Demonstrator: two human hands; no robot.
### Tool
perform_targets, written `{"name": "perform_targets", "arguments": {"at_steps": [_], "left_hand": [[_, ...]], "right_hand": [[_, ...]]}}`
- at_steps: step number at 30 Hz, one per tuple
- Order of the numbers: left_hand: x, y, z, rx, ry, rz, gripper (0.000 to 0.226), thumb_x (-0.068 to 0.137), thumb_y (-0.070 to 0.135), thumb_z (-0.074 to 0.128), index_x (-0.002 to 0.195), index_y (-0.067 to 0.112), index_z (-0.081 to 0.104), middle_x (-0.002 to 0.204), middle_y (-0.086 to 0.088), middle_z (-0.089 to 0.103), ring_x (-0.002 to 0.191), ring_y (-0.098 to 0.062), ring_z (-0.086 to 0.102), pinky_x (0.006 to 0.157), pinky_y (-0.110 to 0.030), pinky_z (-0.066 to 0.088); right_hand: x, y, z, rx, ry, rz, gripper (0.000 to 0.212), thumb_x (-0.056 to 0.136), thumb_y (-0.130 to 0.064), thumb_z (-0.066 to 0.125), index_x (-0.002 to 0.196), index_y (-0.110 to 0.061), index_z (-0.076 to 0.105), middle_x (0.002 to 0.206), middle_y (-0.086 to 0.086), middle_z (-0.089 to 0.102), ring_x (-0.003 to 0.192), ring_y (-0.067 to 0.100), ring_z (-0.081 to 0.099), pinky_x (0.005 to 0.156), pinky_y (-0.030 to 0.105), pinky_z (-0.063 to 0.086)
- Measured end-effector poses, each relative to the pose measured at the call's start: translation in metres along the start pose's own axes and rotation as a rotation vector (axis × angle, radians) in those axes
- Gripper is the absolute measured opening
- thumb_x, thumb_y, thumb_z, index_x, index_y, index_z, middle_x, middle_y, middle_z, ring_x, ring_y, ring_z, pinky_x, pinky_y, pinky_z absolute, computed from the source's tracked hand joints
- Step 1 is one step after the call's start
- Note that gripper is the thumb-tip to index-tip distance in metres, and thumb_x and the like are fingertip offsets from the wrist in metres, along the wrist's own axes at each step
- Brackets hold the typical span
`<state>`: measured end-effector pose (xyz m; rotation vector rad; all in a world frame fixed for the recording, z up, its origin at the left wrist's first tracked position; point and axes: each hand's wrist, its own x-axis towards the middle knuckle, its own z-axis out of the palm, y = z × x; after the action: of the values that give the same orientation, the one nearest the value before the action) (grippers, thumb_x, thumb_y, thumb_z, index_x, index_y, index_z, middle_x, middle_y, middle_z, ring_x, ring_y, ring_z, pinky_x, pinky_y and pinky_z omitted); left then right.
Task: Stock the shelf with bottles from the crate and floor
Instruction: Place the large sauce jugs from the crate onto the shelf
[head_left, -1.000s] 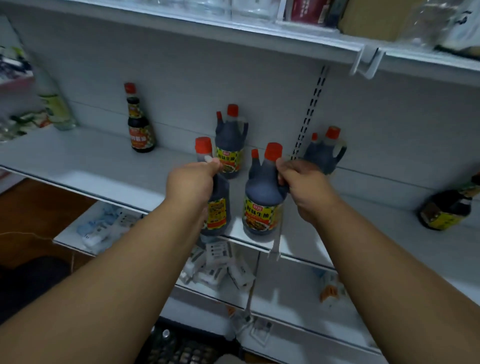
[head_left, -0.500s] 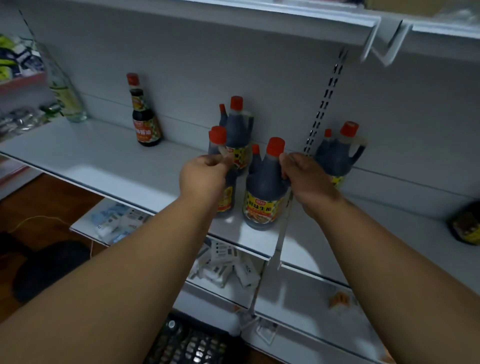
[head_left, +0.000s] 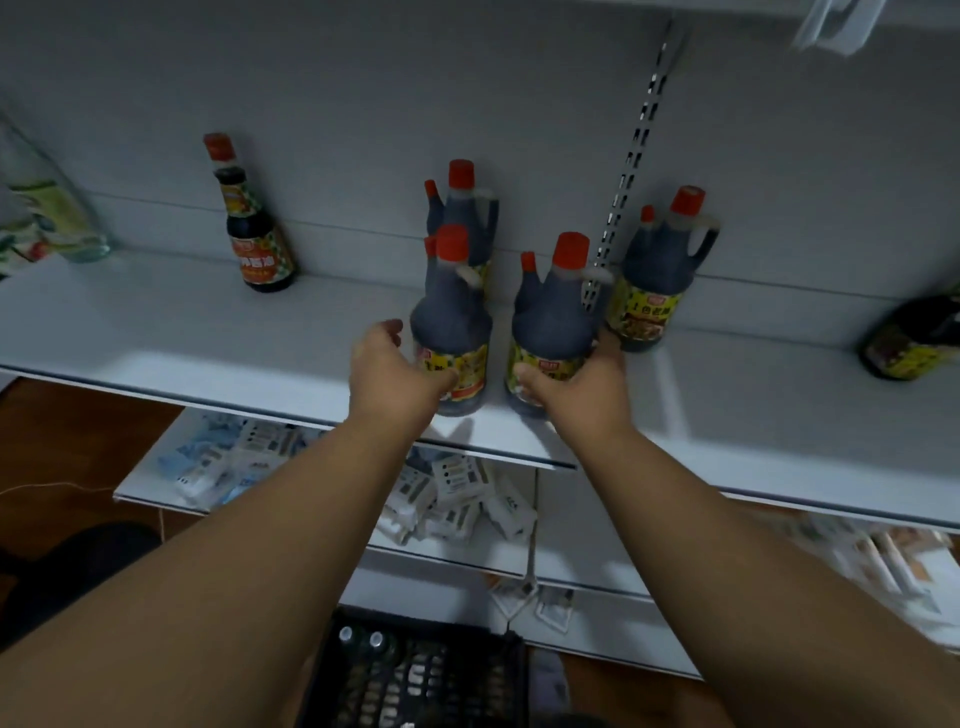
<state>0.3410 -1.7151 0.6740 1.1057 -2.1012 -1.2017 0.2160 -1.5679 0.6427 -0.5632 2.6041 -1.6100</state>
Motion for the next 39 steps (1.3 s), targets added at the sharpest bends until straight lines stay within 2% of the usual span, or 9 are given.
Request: {"name": "perform_targets", "arguments": {"at_steps": [4,6,8,12,17,20,22,30,39], "left_hand": [[0.01,-0.003,0.018,-0.028,-0.04,0.117,0.083,0.056,0.011,0.089,0.129,0.008,0.049,0.125,-0.009,0.062,0.108,-0.023,0.062,0.081,-0.027,0.047],[0.013,-0.005,0.026,-0.072,-0.025,0.121,0.085,0.053,0.015,0.089,0.128,0.01,0.05,0.121,-0.007,0.065,0.102,-0.02,0.063,0.08,-0.028,0.049],[0.021,-0.012,0.033,-0.04,0.015,0.134,0.089,0.05,0.026,0.091,0.128,0.011,0.05,0.121,-0.007,0.066,0.103,-0.024,0.064,0.082,-0.035,0.054],[0.03,-0.016,0.046,0.119,0.145,0.212,0.09,0.045,0.047,0.084,0.121,0.007,0.055,0.111,-0.011,0.066,0.098,-0.033,0.064,0.08,-0.043,0.055],[0.04,-0.016,0.063,0.225,0.313,0.325,0.077,0.05,0.045,0.077,0.106,-0.005,0.059,0.091,-0.022,0.063,0.081,-0.042,0.061,0.068,-0.042,0.051],[0.047,-0.012,0.065,0.127,0.2,0.144,0.081,0.055,0.045,0.084,0.12,0.006,0.052,0.112,-0.013,0.059,0.1,-0.031,0.059,0.083,-0.041,0.052],[0.052,-0.014,0.066,0.068,0.14,0.056,0.08,0.053,0.05,0.081,0.119,0.017,0.052,0.114,-0.003,0.062,0.1,-0.024,0.063,0.079,-0.039,0.056],[0.059,-0.014,0.067,0.112,0.116,0.003,0.076,0.046,0.054,0.073,0.112,0.023,0.052,0.105,0.002,0.065,0.089,-0.022,0.068,0.067,-0.042,0.06],[0.061,-0.017,0.067,0.119,0.116,0.029,0.084,0.049,0.057,0.079,0.12,0.023,0.05,0.112,0.0,0.064,0.093,-0.022,0.066,0.077,-0.045,0.059]], "right_hand": [[0.011,0.007,0.008,-0.024,-0.01,-0.016,0.088,0.058,-0.035,0.087,0.129,-0.009,0.044,0.125,0.009,0.058,0.108,0.028,0.06,0.083,0.027,0.049],[0.019,0.008,0.006,0.007,-0.054,-0.008,0.073,0.063,-0.022,0.088,0.122,-0.013,0.045,0.119,-0.003,0.057,0.099,0.017,0.058,0.069,0.01,0.042],[0.03,0.009,0.005,0.044,-0.105,-0.007,0.07,0.064,-0.017,0.088,0.119,-0.017,0.045,0.116,-0.005,0.059,0.099,0.014,0.059,0.063,0.005,0.041],[0.058,0.006,0.01,-0.047,-0.14,0.009,0.084,0.065,-0.033,0.089,0.132,-0.015,0.041,0.134,0.001,0.057,0.116,0.02,0.058,0.08,0.024,0.042],[0.083,0.005,0.013,-0.01,-0.097,-0.076,0.074,0.069,-0.027,0.088,0.127,-0.009,0.045,0.129,0.005,0.06,0.114,0.021,0.06,0.081,0.023,0.043],[0.1,0.007,0.017,-0.022,-0.084,-0.07,0.074,0.071,-0.027,0.087,0.127,-0.009,0.044,0.132,0.006,0.059,0.118,0.023,0.059,0.084,0.022,0.042],[0.109,0.008,0.02,-0.029,-0.08,-0.048,0.077,0.071,-0.029,0.087,0.13,-0.009,0.042,0.135,0.007,0.056,0.121,0.024,0.056,0.089,0.025,0.043],[0.132,0.003,0.028,-0.093,-0.101,0.009,0.081,0.069,-0.029,0.088,0.132,-0.008,0.042,0.136,0.01,0.054,0.123,0.026,0.053,0.098,0.035,0.046],[0.145,-0.001,0.03,-0.053,-0.121,0.082,0.079,0.071,-0.021,0.087,0.132,-0.007,0.038,0.138,0.009,0.051,0.125,0.025,0.051,0.096,0.03,0.042]]}}
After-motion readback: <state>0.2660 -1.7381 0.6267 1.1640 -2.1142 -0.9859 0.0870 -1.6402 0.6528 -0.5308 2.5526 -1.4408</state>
